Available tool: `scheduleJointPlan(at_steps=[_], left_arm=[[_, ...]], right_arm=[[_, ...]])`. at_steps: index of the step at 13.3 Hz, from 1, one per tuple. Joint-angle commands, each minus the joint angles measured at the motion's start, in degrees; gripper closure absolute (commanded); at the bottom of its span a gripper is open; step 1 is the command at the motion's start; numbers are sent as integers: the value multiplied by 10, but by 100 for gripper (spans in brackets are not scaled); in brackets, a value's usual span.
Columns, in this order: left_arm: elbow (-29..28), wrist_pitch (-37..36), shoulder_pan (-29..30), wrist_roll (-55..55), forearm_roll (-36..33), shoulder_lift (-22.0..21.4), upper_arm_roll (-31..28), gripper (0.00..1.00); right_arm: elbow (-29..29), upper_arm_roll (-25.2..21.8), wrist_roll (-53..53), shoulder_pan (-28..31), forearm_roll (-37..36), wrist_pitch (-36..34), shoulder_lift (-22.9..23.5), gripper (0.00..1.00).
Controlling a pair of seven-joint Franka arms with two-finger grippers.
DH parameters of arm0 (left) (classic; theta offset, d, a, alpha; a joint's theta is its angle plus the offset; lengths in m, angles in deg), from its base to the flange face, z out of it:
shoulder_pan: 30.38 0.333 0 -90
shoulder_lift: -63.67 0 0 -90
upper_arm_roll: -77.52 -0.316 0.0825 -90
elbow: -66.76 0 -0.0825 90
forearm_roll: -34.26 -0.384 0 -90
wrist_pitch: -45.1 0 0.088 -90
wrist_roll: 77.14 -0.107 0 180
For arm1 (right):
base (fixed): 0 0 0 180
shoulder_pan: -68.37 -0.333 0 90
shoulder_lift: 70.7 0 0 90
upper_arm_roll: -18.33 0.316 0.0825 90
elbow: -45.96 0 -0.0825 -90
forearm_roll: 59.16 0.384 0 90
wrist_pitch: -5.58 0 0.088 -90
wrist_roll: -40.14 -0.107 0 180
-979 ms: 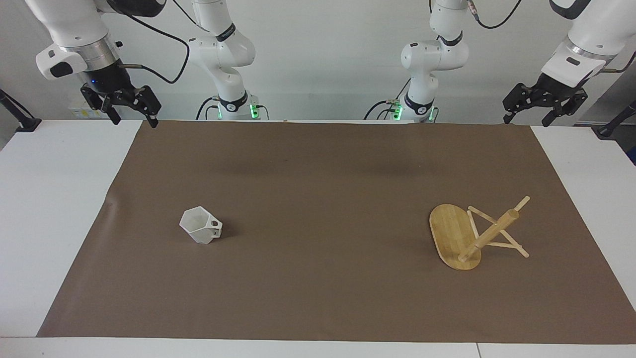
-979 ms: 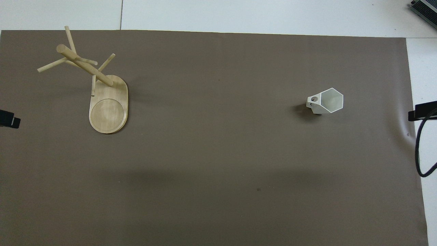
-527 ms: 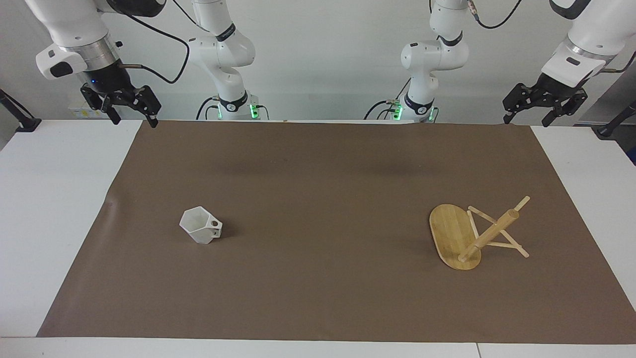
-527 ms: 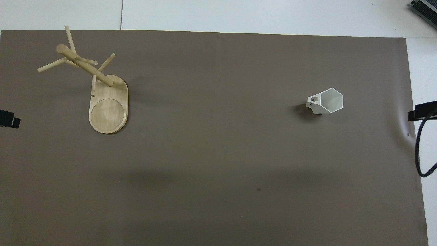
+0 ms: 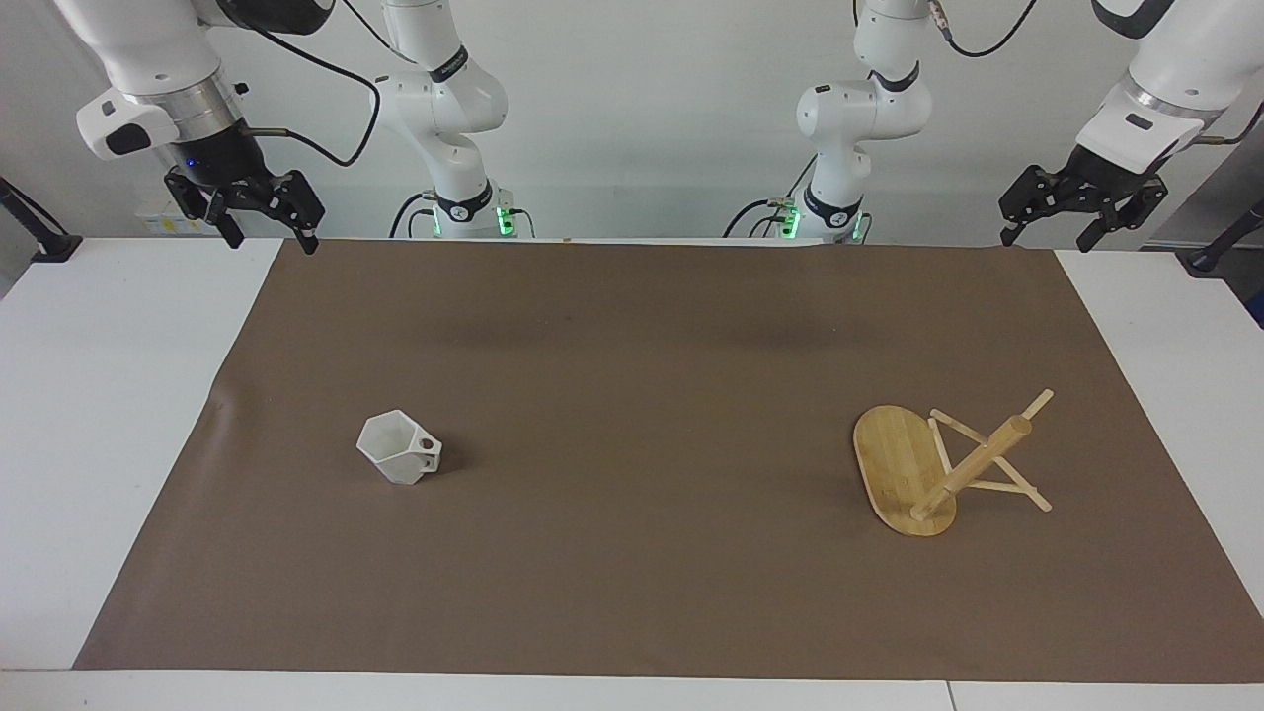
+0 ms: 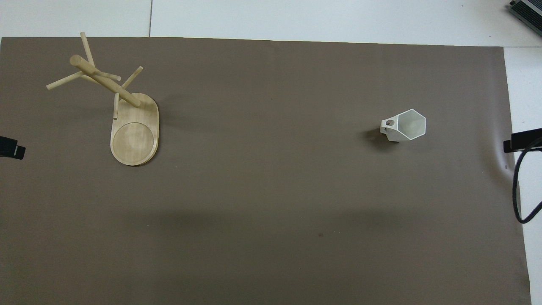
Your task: Hang cup on rack
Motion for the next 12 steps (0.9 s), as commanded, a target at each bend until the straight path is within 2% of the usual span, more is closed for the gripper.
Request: scheduleJointPlan(at_steps=[1, 4, 7, 12], left_arm=[[-11, -4, 0, -7, 6, -12, -1, 0], [-11, -4, 0, -7, 6, -12, -1, 0], [-11, -4, 0, -7, 7, -12, -1, 0], [-11, -4, 0, -7, 7, -12, -1, 0]], right_arm=[[-108, -9, 44, 7, 2, 105, -47, 0], [-135, -8, 27, 0, 2, 159, -43, 0], [-167, -8, 21, 0, 2, 214, -17, 0], [-190, -8, 3, 0, 3, 316, 62, 0]])
